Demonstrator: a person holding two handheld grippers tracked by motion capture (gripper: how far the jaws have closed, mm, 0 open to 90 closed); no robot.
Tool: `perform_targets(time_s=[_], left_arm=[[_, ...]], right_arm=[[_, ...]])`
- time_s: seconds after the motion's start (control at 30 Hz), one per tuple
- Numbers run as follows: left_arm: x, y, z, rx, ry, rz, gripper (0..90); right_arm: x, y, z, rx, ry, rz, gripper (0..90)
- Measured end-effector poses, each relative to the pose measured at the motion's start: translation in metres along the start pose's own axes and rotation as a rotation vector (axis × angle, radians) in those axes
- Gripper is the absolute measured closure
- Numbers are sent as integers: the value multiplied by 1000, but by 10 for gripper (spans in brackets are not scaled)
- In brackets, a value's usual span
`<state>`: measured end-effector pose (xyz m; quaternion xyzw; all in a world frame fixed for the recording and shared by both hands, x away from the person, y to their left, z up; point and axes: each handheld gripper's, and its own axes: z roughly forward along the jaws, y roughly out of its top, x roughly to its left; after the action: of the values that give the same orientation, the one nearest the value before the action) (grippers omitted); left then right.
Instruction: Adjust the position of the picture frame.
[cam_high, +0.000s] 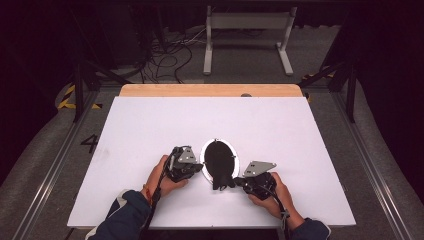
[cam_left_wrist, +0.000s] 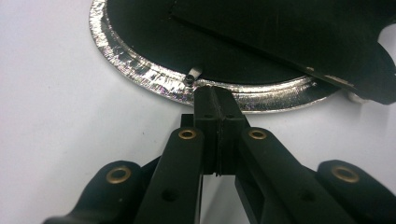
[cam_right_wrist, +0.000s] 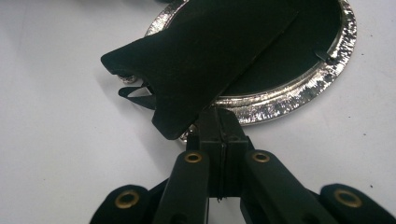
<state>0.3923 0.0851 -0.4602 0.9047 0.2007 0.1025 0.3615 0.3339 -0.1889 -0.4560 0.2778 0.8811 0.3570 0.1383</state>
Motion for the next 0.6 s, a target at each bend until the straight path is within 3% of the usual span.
perform_targets(time_s=[0.17,0.2,0.3,0.6], left_arm=[[2,2,2,-6,-5,-7,900],[2,1,3,-14,-9,-26,900],[3,3,4,-10,1,-11,900],[5,6,8,-19,7,-35,900]], right_arm=[[0,0,0,0,-4,1,900],[0,0,0,-1,-5,1,900],[0,0,0,-3,-5,3,900],[1,0,0,1,-9,1,900]])
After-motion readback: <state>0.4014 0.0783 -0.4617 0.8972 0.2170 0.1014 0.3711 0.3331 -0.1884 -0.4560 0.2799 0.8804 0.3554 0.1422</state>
